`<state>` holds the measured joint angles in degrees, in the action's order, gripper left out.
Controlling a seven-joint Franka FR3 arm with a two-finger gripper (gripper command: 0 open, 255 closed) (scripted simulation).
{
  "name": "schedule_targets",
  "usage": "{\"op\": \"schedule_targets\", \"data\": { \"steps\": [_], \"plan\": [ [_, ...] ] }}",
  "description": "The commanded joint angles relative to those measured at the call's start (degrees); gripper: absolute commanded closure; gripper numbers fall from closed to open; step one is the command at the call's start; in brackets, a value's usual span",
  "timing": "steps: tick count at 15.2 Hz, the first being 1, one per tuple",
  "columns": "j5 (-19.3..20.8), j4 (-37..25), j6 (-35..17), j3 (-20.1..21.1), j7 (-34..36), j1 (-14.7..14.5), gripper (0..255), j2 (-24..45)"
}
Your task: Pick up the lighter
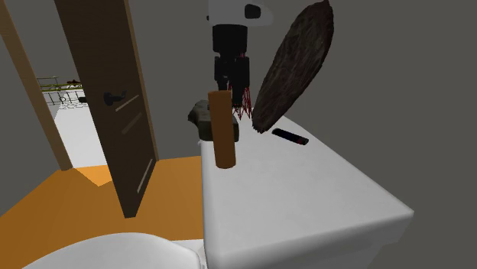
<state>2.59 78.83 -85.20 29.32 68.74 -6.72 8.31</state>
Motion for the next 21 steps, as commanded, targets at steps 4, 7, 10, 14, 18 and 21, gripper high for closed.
{"op": "schedule_targets", "data": {
  "steps": [4,7,10,14,18,21],
  "plan": [
    [0.06,0.17,-0.29,0.00,0.03,-0.02,255,0.13],
    [0.06,0.18,-0.30,0.00,0.02,-0.02,255,0.12],
    [-0.07,0.55,-0.45,-0.03,-0.05,0.06,255,-0.14],
    [0.75,-4.61,3.30,0.20,0.46,-0.60,255,1.47],
    [1.88,-10.55,7.36,0.47,1.08,-1.58,255,3.58],
    [3.00,-15.72,10.71,0.67,1.60,-2.65,255,5.61]
  ]
}}
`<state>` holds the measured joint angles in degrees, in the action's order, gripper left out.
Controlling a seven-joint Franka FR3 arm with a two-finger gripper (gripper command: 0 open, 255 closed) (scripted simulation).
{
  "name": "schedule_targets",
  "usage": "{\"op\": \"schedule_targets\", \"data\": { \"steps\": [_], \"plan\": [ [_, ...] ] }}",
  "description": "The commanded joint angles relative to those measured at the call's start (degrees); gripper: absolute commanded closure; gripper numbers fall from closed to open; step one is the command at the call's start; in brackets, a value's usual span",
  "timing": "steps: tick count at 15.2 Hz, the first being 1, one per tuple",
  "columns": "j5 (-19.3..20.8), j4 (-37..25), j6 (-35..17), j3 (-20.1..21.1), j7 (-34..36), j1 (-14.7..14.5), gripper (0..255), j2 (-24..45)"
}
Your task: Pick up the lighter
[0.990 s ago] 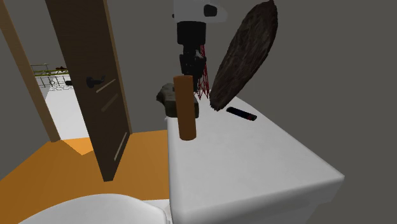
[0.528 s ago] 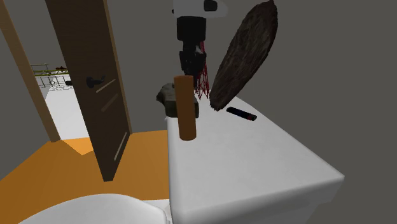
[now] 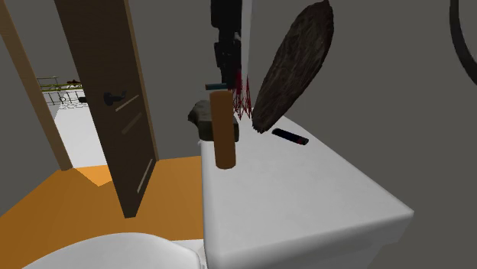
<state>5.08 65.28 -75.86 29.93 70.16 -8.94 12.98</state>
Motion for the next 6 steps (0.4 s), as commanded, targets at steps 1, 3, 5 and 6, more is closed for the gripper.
{"op": "schedule_targets", "data": {
  "steps": [1,3,5,6],
  "plan": [
    [0.95,-4.09,2.57,0.13,0.37,-0.87,255,1.72],
    [1.99,-8.31,5.16,0.27,0.76,-1.93,255,3.51],
    [2.69,-11.06,6.79,0.29,0.98,-2.72,255,4.71],
    [2.68,-11.06,6.79,0.29,0.97,-2.73,255,4.71]
  ]
}}
